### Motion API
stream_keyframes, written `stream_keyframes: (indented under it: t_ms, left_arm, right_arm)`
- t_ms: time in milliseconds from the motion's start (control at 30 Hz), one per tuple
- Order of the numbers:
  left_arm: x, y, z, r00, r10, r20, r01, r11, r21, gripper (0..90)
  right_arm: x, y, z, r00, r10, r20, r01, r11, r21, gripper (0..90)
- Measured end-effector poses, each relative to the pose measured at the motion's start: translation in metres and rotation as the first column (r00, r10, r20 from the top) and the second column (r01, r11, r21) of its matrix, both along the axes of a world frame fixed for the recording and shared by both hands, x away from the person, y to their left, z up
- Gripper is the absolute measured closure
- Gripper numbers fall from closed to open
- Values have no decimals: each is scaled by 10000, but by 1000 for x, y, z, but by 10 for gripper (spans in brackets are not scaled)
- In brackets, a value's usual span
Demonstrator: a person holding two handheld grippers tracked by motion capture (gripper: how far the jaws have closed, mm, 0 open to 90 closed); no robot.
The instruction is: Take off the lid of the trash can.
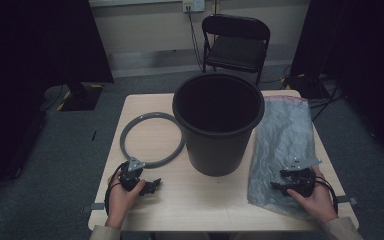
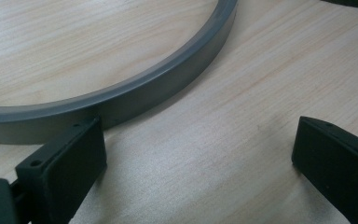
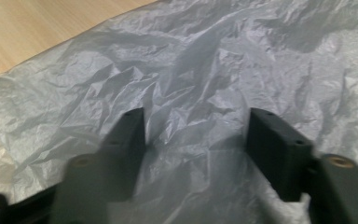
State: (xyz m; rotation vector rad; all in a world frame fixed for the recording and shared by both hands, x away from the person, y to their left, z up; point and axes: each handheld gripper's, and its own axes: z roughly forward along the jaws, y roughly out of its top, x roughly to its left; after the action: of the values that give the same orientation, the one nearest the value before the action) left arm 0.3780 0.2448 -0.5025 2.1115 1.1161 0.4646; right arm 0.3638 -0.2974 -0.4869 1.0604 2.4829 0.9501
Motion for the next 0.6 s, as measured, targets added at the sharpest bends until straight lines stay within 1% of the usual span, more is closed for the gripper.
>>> stream_keyframes:
  t_ms: [33, 100, 133, 167, 233, 267, 300, 333, 400, 433, 533, 600]
  left_arm:
    - [0, 0, 0, 10000, -3, -4, 3, 10000, -6, 21]
    - [0, 0, 0, 10000, -2, -1, 2, 10000, 0, 21]
    - [0, 0, 0, 10000, -2, -2, 2, 10000, 2, 21]
    - [0, 0, 0, 10000, -2, -3, 2, 10000, 1, 20]
    - [0, 0, 0, 10000, 0, -1, 0, 10000, 0, 21]
    - [0, 0, 0, 10000, 4, -4, -4, 10000, -5, 21]
    - [0, 0, 0, 10000, -5, -4, 5, 10000, -4, 21]
    - [0, 0, 0, 10000, -16, -11, 16, 10000, 19, 21]
    - [0, 0, 0, 10000, -21, -25, 21, 10000, 34, 17]
    - [0, 0, 0, 10000, -22, -18, 23, 10000, 59, 16]
    - [0, 0, 0, 10000, -24, -16, 24, 10000, 62, 16]
    - [0, 0, 0, 10000, -29, -19, 30, 10000, 70, 16]
  right_arm:
    - [1, 0, 1, 10000, -57, -5, 56, 10000, -13, 482]
    - [4, 0, 2, 10000, -66, -21, 66, 10000, -23, 558]
    - [5, 0, 4, 9998, -152, -140, 151, 9998, -89, 612]
    - [6, 0, 4, 9997, -177, -158, 176, 9998, -97, 675]
    - [9, -1, 5, 9991, -306, -282, 306, 9995, -25, 794]
    - [11, -1, 5, 9988, -326, -363, 327, 9995, 24, 818]
    - [12, -1, 6, 9986, -283, -452, 284, 9996, 20, 867]
    - [12, -1, 6, 9978, -303, -595, 311, 9994, 130, 887]
    - [13, -1, 6, 9972, -346, -659, 357, 9992, 160, 900]
    - [13, -1, 6, 9971, -356, -679, 370, 9991, 198, 900]
    - [16, -3, 6, 9945, -388, -976, 427, 9983, 392, 900]
    - [18, -3, 7, 9933, -355, -1097, 404, 9983, 423, 900]
